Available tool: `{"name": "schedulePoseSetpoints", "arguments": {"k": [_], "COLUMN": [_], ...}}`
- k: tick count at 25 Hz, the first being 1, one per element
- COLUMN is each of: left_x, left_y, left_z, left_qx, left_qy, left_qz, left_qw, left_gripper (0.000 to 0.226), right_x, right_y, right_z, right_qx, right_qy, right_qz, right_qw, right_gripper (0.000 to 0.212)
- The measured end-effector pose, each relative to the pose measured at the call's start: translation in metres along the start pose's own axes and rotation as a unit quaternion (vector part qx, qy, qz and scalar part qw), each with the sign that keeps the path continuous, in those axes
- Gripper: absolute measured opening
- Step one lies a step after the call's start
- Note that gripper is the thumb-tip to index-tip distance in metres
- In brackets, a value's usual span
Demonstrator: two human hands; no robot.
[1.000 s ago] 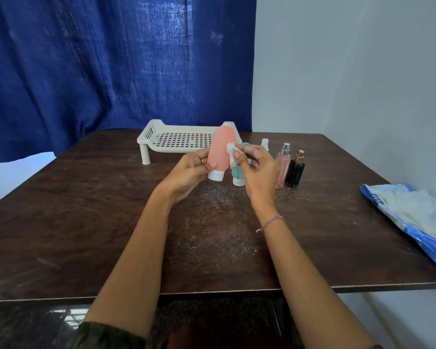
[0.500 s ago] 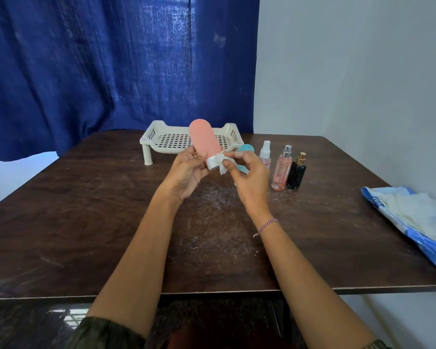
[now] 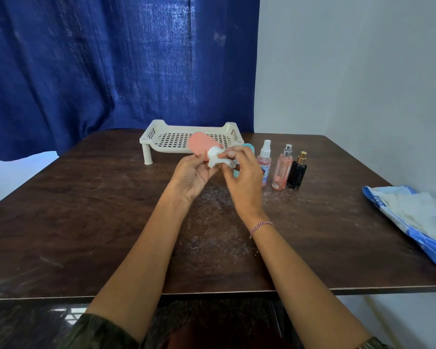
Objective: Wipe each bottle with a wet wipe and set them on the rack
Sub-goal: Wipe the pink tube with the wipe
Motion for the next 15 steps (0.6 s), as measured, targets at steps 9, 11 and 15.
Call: {"name": "schedulePoseSetpoints", "arguments": {"k": [9, 11, 15], "left_x": [-0.004, -0.004, -0.003], "left_y": [-0.003, -0.003, -0.003], "left_z": [-0.014, -0.017, -0.016], "left_qx": [0.063, 0.091, 0.145], "left_qy": [-0.039, -0.095, -0.196], "left_qz": [-0.016, -0.023, -0.039], "left_qw": [0.997, 0.991, 0.969], "left_gripper": [0.041, 0.042, 0.041], "right_x": [0.007, 0.010, 0.015], "right_y": [-0.002, -0.001, 0.002], "right_z": [-0.007, -0.009, -0.013], "right_qx": [0.000, -0.010, -0.054], "right_qy": [0.083, 0.110, 0.136], "right_qz": [0.165, 0.213, 0.303], "right_qw": [0.983, 0.971, 0.942], "right_gripper": [0.027, 0.027, 0.024]}}
Point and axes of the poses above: each hand's wrist, its own y-axis away from the middle knuckle, its own x-axis out of the palm, z = x × y, the point moved 2 cm from there along -y, towards the middle knuckle, and after that the axes turned 11 degrees about y, right-handed, at the moved point
